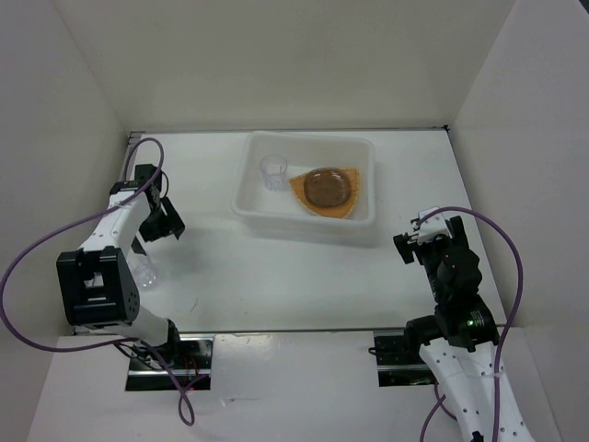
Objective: Place the mixed dishes into the plastic bin
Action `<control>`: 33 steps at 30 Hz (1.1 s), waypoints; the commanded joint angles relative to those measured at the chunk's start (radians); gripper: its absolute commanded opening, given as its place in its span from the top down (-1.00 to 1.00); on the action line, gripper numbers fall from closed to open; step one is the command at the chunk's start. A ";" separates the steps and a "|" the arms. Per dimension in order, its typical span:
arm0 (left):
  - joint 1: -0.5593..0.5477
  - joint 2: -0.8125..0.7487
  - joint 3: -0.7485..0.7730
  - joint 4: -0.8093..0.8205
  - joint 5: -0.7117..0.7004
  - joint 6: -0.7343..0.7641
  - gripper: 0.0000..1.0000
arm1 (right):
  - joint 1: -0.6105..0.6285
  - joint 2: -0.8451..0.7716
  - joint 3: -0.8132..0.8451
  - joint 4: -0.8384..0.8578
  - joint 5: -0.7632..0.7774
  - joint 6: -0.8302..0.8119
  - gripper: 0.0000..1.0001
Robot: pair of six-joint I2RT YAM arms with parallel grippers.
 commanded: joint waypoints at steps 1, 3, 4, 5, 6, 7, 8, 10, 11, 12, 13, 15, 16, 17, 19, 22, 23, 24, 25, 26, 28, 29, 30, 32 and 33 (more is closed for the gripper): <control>0.020 0.022 -0.007 0.044 0.016 0.022 -0.99 | 0.010 -0.009 0.000 0.066 0.025 0.015 -0.97; 0.029 0.031 -0.007 0.053 0.007 0.022 -0.99 | 0.010 -0.009 0.000 0.066 0.025 0.015 -0.97; 0.029 0.031 -0.007 0.053 0.007 0.022 -0.99 | 0.010 -0.009 0.000 0.066 0.025 0.015 -0.97; 0.029 0.031 -0.016 0.053 0.007 0.031 -0.99 | 0.010 -0.009 0.000 0.066 0.025 0.015 -0.97; 0.038 0.040 -0.016 0.062 0.007 0.031 -0.99 | 0.010 -0.009 0.000 0.066 0.025 0.015 -0.97; 0.038 0.040 -0.016 0.062 0.007 0.031 -0.99 | 0.010 -0.009 0.000 0.066 0.025 0.015 -0.97; 0.038 0.052 -0.026 0.062 0.007 0.031 -0.99 | 0.010 -0.009 0.000 0.066 0.025 0.015 -0.97; 0.038 0.066 -0.026 0.071 0.007 0.031 -0.99 | 0.010 -0.009 0.000 0.066 0.025 0.015 -0.97; 0.038 0.080 -0.026 0.071 0.019 0.040 -0.99 | 0.010 -0.009 0.000 0.066 0.025 0.015 -0.97; 0.038 0.092 -0.026 0.071 0.034 0.040 -0.99 | 0.010 -0.009 0.000 0.066 0.025 0.015 -0.97; 0.038 0.092 -0.026 0.084 0.047 0.051 -0.99 | 0.010 -0.009 0.000 0.066 0.025 0.015 -0.97; 0.038 0.112 -0.026 0.084 0.067 0.060 -0.88 | 0.010 -0.009 0.000 0.066 0.025 0.015 -0.97; 0.038 0.112 -0.026 0.084 0.067 0.060 -0.84 | 0.010 -0.018 0.000 0.066 0.025 0.015 -0.97; 0.038 0.112 -0.026 0.084 0.067 0.060 -0.76 | 0.010 -0.019 0.000 0.066 0.025 0.015 -0.97; 0.038 0.103 -0.026 0.084 0.078 0.060 0.05 | 0.010 -0.019 0.000 0.066 0.025 0.015 -0.97; 0.038 0.092 -0.026 0.093 0.078 0.060 1.00 | 0.010 -0.019 -0.009 0.066 0.025 0.015 -0.97; 0.038 0.081 -0.015 0.093 0.078 0.060 1.00 | 0.010 -0.019 -0.009 0.066 0.025 0.015 -0.97; 0.038 0.081 -0.015 0.093 0.078 0.060 1.00 | 0.010 -0.019 -0.009 0.066 0.025 0.015 -0.97; 0.038 0.068 -0.004 0.093 0.068 0.060 1.00 | 0.010 -0.019 -0.009 0.066 0.025 0.015 -0.97; 0.038 0.068 -0.004 0.093 0.068 0.060 1.00 | 0.010 -0.019 -0.009 0.066 0.025 0.015 -0.97; 0.038 0.013 0.043 0.093 0.106 0.060 1.00 | 0.010 -0.019 -0.009 0.066 0.025 0.015 -0.97; 0.038 -0.015 0.066 0.116 0.137 0.049 1.00 | 0.010 -0.019 -0.009 0.066 0.025 0.015 -0.97; 0.038 -0.108 0.091 0.148 0.181 0.049 1.00 | 0.010 -0.019 -0.009 0.066 0.025 0.015 -0.97; -0.027 -0.144 0.196 0.223 0.324 0.059 1.00 | 0.010 -0.019 -0.009 0.066 0.025 0.015 -0.97; -0.052 -0.144 0.247 0.238 0.349 0.049 1.00 | 0.010 -0.019 -0.009 0.066 0.025 0.015 -0.97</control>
